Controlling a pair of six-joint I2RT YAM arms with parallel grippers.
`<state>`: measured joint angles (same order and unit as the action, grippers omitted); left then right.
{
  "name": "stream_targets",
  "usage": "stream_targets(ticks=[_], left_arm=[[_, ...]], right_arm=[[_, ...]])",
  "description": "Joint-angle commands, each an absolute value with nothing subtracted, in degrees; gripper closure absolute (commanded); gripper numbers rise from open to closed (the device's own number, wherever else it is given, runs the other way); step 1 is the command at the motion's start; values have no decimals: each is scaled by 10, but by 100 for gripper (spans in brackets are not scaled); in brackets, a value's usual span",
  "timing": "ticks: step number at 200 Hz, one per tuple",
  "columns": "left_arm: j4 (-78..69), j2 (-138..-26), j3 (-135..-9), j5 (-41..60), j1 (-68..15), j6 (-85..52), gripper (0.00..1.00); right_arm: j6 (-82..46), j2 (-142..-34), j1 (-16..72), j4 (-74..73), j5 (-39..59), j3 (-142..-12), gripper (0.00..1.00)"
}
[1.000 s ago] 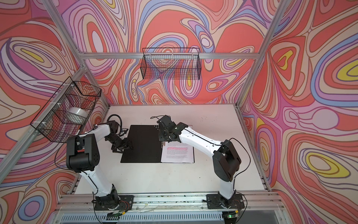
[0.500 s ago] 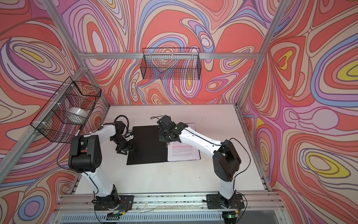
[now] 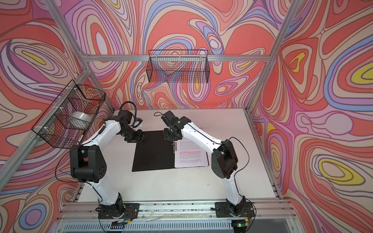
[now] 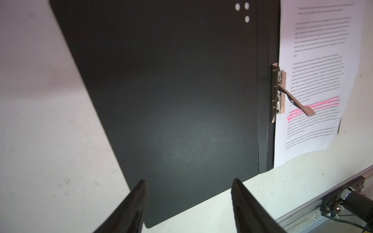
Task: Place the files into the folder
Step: 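Lower the right gripper onto the clip lever, fingers around it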
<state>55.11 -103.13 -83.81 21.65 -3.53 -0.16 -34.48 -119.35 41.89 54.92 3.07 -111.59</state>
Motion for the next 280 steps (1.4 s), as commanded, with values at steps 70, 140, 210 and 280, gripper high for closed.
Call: stream_targets(ticks=[70,140,210,280], left_arm=[[492,-1090,-804,207,-95,4,57],[467,-1112,-798,216,-108,0,71],[464,-1107,-792,191,-114,9,75],[470,-1115,-794,198,-114,8,74]], right_arm=[[-312,-1297,403,656,62,-1227,84],[-309,-1310,403,672,80,-1236,85],[-307,-1337,403,680,66,-1255,85],[-297,-1345,404,710,50,-1295,85]])
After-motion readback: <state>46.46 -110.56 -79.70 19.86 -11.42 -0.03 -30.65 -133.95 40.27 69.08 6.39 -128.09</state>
